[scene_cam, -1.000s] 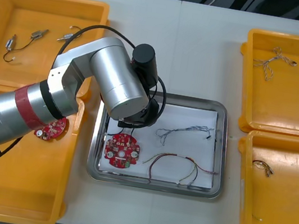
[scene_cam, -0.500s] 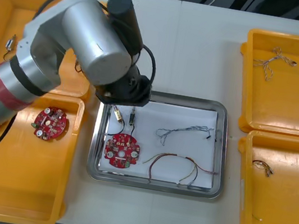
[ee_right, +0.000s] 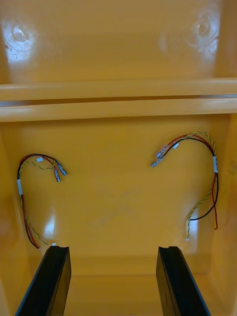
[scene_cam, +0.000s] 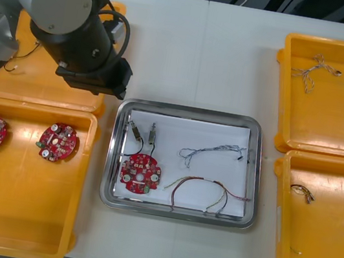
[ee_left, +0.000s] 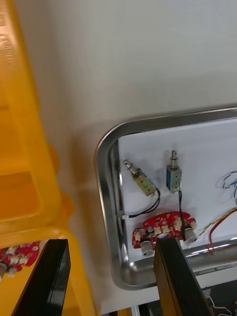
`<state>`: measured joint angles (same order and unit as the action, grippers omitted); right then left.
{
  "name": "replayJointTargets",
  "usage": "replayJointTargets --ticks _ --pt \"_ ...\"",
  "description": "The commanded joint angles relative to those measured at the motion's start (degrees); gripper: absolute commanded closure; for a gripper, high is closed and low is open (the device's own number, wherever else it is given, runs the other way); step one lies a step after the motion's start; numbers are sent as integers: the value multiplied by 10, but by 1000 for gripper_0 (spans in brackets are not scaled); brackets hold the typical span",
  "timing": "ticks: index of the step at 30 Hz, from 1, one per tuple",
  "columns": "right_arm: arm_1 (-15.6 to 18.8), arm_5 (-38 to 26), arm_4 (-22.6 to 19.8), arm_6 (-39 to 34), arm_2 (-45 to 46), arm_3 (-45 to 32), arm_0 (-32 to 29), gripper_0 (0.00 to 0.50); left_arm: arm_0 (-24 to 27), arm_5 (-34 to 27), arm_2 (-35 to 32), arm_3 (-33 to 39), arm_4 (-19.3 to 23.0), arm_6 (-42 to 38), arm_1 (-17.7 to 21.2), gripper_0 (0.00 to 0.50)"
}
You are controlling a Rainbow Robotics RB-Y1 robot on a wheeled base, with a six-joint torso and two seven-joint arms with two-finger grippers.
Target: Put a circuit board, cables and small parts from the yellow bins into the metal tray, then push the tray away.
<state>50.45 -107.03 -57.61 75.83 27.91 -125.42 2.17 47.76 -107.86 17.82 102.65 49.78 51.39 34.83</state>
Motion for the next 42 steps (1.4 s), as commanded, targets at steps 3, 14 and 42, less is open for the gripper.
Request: replayJointTargets --ticks 3,14,42 --pt "31 3 -12 -18 18 -18 -8 0 -21 -21 -71 65 6 36 35 0" --pt "76 10 -51 -23 -45 -28 23 0 -138 -21 -154 174 23 50 76 0" --pt "38 9 -51 -12 -507 -120 361 0 -392 -21 -317 319 62 91 159 0"
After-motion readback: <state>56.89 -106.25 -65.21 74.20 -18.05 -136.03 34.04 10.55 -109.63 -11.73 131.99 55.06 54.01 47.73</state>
